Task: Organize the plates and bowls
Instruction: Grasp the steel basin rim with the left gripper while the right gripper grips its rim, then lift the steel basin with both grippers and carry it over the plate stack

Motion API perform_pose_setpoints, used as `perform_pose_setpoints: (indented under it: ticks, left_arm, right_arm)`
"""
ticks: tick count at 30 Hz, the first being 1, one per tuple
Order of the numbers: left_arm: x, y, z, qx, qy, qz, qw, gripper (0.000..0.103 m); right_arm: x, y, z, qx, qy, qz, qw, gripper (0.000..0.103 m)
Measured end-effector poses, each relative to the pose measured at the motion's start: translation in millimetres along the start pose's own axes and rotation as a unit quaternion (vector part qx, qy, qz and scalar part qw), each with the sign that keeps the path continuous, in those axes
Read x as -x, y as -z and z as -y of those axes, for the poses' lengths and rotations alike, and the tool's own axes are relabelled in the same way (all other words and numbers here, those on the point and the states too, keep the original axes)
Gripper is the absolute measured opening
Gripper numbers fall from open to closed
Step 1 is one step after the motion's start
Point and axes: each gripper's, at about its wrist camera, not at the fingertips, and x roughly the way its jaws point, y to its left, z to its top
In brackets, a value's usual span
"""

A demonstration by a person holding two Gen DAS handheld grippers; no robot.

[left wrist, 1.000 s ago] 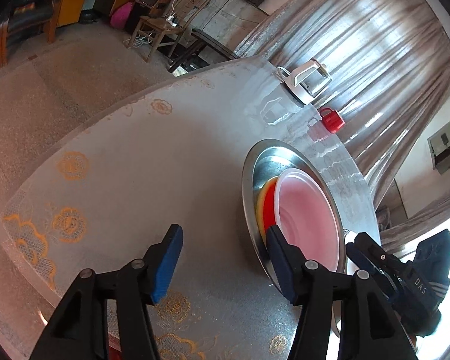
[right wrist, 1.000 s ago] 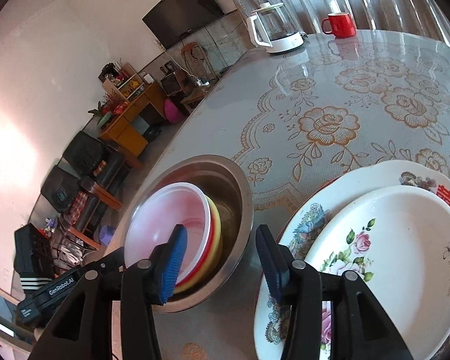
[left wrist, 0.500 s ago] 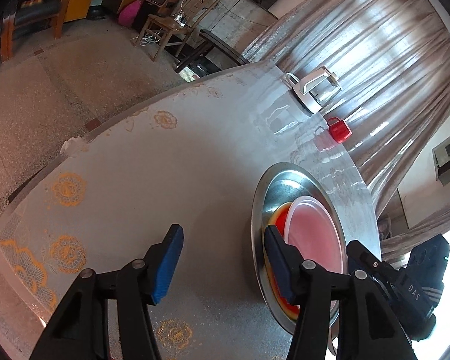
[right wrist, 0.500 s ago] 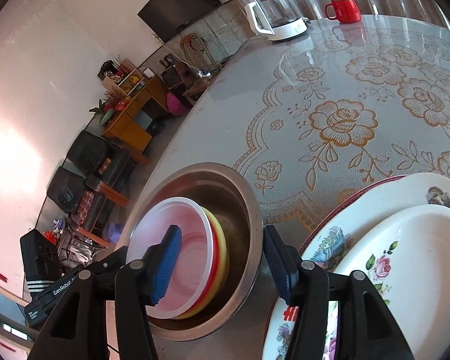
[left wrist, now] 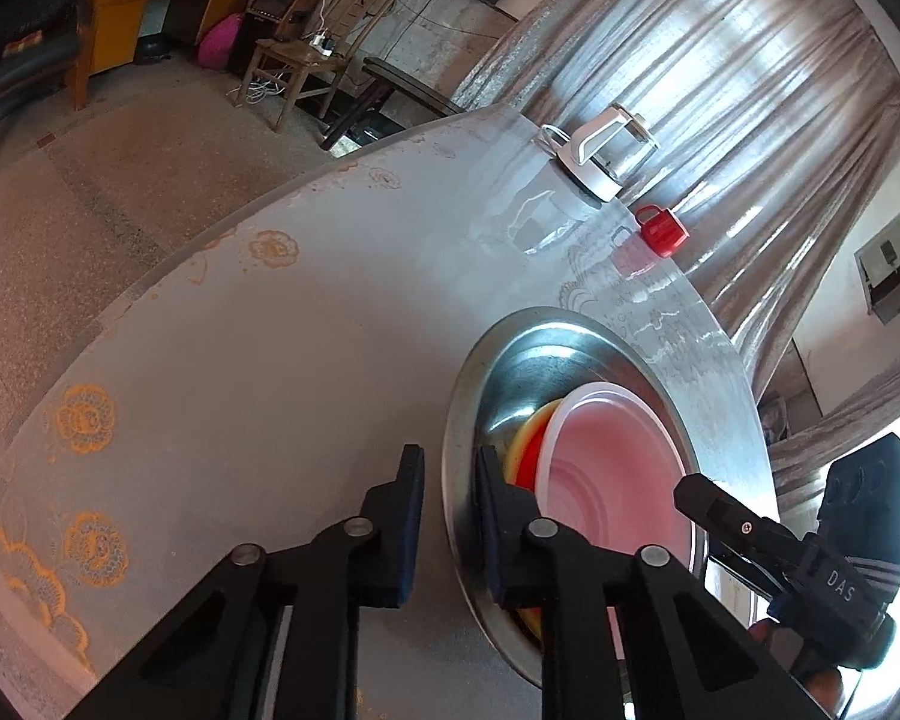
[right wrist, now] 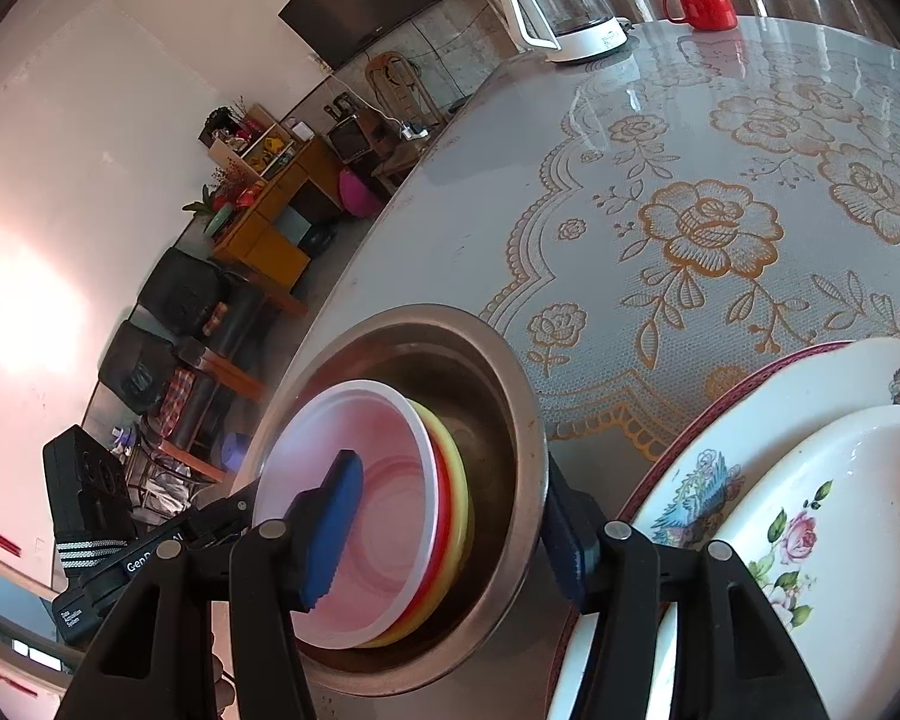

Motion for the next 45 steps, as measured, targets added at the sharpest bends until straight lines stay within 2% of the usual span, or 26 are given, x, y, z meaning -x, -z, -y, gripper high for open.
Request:
perform_pose_setpoints:
  ticks: [3, 16, 23, 29, 45]
  left_arm:
    - [1.2, 3.3, 7.0, -0.024, -0.020, 0.006, 0.9995, 0.012]
    - [7.6, 8.7, 2.1, -0.027, -0.009, 0.004, 0.9996, 0.012]
    - [-2.7, 0.6, 4.8, -0.027, -0.021, 0.006, 0.9994, 0.012]
    - [3.1, 14.0, 9.0, -0.056, -0.037, 0.013, 0.9977, 0.013]
    - [20.7, 32.9, 16.1, -0.076, -0.046, 0.017, 0.9959, 0.016]
  right_arm:
    - [-0.6, 3.6, -6.5, 0.016, 0.002, -0.004, 1.000, 0.058]
    - [-4.8, 17.5, -12.9, 0.036, 0.019, -0.021, 0.999, 0.058]
    - [-5.1, 19.5, -12.8, 0.034, 0.019, -0.021, 0.999, 0.058]
    - [-5.6, 22.3, -14.7, 0.042, 0.031, -0.019, 0.998, 0.058]
    - [0.3, 30.5, -15.0, 0.045, 0.027, -0.020, 0.998, 0.058]
